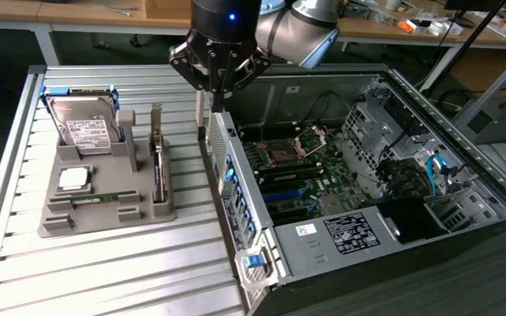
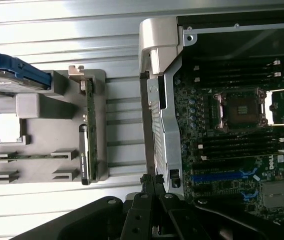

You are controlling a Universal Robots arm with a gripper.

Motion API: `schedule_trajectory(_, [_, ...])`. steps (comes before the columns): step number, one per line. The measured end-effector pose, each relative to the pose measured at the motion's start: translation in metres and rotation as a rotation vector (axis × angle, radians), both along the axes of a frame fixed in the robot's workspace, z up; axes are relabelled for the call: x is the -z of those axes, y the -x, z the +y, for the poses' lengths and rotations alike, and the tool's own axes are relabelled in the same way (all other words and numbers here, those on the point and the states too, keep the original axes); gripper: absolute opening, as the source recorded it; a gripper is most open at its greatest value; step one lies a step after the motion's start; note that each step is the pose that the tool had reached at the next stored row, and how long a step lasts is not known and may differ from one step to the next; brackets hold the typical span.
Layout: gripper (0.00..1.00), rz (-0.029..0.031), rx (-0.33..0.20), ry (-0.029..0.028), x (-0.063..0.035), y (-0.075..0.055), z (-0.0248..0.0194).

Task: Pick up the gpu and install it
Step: 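Reach for the gpu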

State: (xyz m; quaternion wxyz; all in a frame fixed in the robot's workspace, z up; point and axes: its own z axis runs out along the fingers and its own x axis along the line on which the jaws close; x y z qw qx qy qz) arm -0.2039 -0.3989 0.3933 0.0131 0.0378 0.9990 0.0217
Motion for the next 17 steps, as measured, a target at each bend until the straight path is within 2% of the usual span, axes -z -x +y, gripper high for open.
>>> schedule_trajectory(17, [0.11, 0.0000, 0.000, 0.0000, 0.0001, 0.0065, 0.0000])
